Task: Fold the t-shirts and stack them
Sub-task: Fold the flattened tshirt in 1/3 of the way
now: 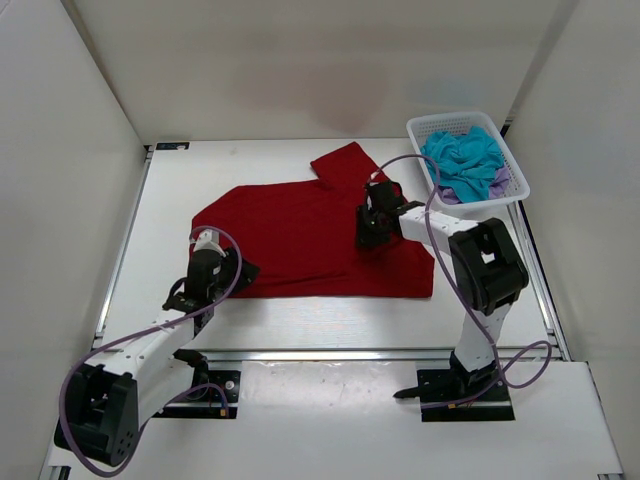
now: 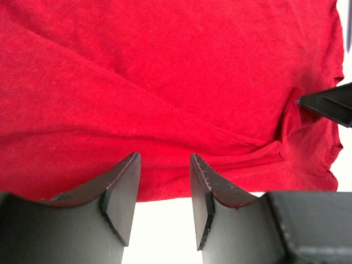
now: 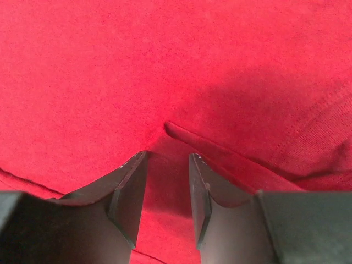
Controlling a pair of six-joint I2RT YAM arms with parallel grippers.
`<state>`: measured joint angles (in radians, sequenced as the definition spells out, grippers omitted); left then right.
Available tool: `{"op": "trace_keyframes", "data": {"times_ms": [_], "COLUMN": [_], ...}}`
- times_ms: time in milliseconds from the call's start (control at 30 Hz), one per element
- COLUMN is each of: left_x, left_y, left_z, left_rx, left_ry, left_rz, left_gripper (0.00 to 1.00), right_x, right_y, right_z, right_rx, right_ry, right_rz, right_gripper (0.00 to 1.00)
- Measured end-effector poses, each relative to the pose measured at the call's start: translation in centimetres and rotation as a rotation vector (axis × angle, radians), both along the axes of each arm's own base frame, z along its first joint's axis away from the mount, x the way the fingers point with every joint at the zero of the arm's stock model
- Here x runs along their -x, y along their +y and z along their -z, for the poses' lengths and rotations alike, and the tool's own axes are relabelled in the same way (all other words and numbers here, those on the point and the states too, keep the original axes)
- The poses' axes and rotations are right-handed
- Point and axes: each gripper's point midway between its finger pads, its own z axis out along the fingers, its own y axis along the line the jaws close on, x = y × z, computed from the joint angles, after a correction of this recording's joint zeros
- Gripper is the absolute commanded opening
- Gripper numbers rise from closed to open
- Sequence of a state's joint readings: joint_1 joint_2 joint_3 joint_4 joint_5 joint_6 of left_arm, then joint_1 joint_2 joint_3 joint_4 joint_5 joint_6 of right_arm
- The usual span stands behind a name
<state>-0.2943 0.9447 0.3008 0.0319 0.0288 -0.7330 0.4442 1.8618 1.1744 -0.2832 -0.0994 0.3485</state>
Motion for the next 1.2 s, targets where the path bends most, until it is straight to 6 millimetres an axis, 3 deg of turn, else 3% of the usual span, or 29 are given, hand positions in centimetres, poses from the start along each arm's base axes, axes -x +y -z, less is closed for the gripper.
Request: {"op": "trace_keyframes", "data": {"times_ms": [167,233,400,600,767,833,900,1100,1200], "left_x": [0.0,0.1,0.7,1.0,1.0,1.0,0.9,0.4,0.2], "left_y": [-0.6,-0.7,-0.5,-0.5,-0.6,-0.6,-0.5,0.3,0.5], "left_z": [-0.1,0.1,0.9,1.1,1.0,0.9,0.8,-0.5,-0.7], "left_rx": [0.004,0.007,0.005,0.006,0.008,0.009,0.01,0.022,-0.004], "left_ry": [-0.006,-0.007,0.009,0.01,0.006,0.004,-0.001,-0.047,-0.04], "left_rz": [0.021,0.025,0.026,0.028,0.033,0.033,0.028,-0.003,-0.008], "left_gripper": [0.51,0.51,0.52,0.52,0.52,0.52,0.51,0.5,0.5], "right_x": [-0.1,-0.3,-0.5,-0.3,-0.1,0.0,0.1,0.2,0.7], "right_y": [1.0,1.4,2.1,2.3,3.3,3.6,3.8,4.0,3.5], "right_z": [-0.3,-0.4,0.2,0.3,-0.2,-0.3,-0.3,-0.9,-2.4], "right_rx": [0.005,0.007,0.021,0.037,0.054,0.054,0.054,0.037,0.007], "right_ry": [-0.015,-0.02,-0.016,-0.022,-0.056,-0.06,-0.063,-0.072,-0.099], "right_rz": [-0.009,-0.013,-0.016,-0.012,-0.036,-0.042,-0.05,-0.065,-0.065], "right_gripper": [0.33,0.19,0.01,0.0,0.06,0.02,0.05,0.34,0.42]}}
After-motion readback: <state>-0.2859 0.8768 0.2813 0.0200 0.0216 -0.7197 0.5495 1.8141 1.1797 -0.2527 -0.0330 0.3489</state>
